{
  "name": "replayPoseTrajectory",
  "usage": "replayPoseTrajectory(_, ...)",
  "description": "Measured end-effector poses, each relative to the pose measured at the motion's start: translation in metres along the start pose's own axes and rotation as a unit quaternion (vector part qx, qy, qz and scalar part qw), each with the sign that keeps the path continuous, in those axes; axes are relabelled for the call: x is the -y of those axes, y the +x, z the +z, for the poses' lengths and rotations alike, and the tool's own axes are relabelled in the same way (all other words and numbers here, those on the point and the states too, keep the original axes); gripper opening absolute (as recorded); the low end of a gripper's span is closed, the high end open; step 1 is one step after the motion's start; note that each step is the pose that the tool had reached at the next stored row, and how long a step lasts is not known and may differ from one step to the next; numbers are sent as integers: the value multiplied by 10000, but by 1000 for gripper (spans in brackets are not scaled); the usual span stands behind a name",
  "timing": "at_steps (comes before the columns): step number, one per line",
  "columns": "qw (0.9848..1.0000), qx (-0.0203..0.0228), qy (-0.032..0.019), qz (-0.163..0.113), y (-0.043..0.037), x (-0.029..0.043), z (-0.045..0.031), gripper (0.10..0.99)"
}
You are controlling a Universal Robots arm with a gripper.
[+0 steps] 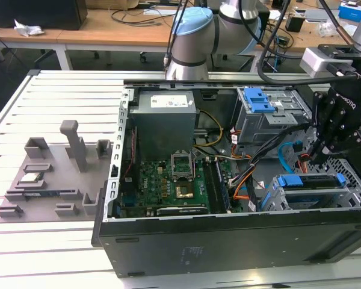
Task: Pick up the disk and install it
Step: 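Insert the first disk wire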
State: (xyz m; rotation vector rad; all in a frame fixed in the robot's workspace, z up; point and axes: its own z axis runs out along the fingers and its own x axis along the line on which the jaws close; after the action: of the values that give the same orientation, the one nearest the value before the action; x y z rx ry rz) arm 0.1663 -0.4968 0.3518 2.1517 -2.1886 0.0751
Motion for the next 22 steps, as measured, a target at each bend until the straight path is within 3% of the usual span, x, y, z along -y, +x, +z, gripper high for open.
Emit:
replayPoseTrajectory(9, 10000, 0, 0, 0, 24, 0, 3, 165)
replayPoseTrajectory(12, 10000, -1, 0, 0, 71, 1, 7, 165)
replayPoseTrajectory(16, 10000, -1, 0, 0, 207, 4, 19, 165)
replayPoseTrajectory(22, 10000, -1, 0, 0, 230, 18, 40, 165)
